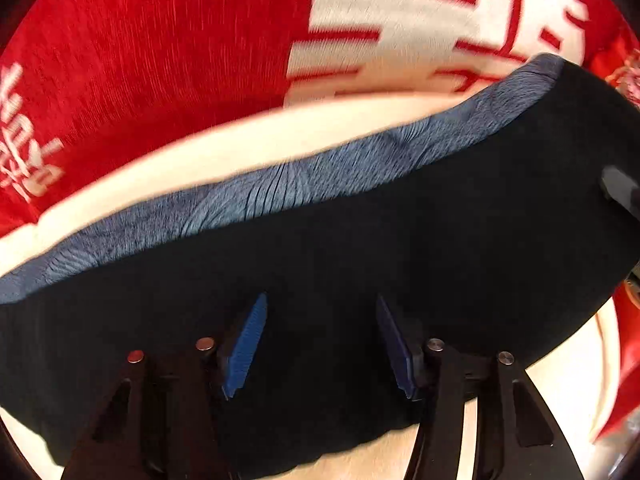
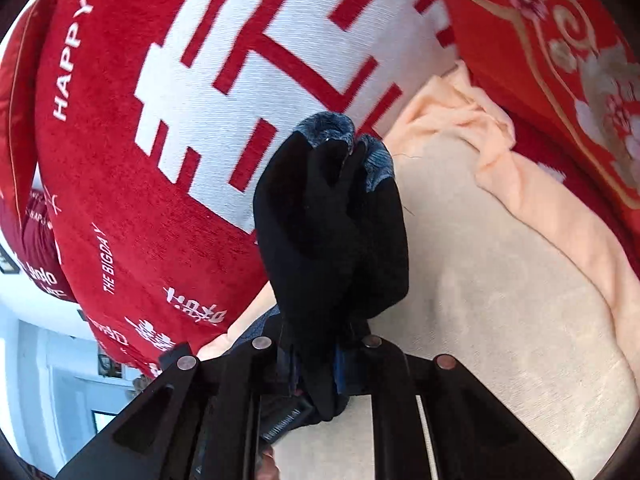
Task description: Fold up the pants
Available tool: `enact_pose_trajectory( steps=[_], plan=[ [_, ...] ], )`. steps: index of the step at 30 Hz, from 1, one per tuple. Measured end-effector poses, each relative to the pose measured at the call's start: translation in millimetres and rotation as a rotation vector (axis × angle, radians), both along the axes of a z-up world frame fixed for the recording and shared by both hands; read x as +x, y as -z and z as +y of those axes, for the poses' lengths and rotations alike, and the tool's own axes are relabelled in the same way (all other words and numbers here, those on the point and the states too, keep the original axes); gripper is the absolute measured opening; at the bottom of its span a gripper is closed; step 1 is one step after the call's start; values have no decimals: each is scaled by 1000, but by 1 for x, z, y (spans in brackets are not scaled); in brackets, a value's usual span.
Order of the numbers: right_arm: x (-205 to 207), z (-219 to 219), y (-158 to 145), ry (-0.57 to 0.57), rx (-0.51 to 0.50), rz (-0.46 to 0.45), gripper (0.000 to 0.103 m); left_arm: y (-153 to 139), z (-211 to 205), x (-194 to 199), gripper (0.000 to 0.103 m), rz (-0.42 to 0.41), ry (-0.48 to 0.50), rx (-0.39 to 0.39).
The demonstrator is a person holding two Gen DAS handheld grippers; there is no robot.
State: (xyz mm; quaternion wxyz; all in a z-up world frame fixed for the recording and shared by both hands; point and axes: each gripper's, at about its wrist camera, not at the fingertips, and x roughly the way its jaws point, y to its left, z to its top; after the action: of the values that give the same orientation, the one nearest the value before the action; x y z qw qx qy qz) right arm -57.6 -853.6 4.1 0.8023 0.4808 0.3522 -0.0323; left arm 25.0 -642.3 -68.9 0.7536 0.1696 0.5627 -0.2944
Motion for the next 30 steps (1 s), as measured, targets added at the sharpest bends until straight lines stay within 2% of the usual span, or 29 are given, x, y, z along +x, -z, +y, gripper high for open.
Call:
enact_pose_trajectory(
  steps=[4, 8, 13, 15, 17, 19, 23, 26, 28, 30],
  plan=[
    [9, 18, -18, -49, -66, -9, 14, 0, 5, 5, 57, 49, -23, -58],
    [19, 48, -39, -112, -157, -4, 14, -6, 17, 1, 57, 54, 25, -86],
    [33, 90, -59, -135, -236, -2, 14, -18, 36, -1, 58, 105, 81, -118],
    [38, 114, -69, -153, -301, 8, 14, -28, 57, 3, 58, 133, 73, -119],
    [44, 145, -76, -189, -367, 18, 14, -42, 90, 10, 59, 127, 48, -128],
    [53, 179, -78, -221, -423, 36, 14, -54, 133, 23, 84, 88, 20, -129],
    [81, 266, -60, -308, -554, 105, 17, -70, 211, 45, 84, 24, -43, -78],
    [106, 341, -18, -420, -711, 204, 23, -63, 273, 67, 84, 12, -108, -3],
    [118, 391, 26, -524, -866, 326, 26, -54, 306, 79, 84, 16, -153, 46],
    [119, 425, 48, -585, -1065, 394, 30, -47, 337, 85, 84, 22, -194, 76]
  ],
)
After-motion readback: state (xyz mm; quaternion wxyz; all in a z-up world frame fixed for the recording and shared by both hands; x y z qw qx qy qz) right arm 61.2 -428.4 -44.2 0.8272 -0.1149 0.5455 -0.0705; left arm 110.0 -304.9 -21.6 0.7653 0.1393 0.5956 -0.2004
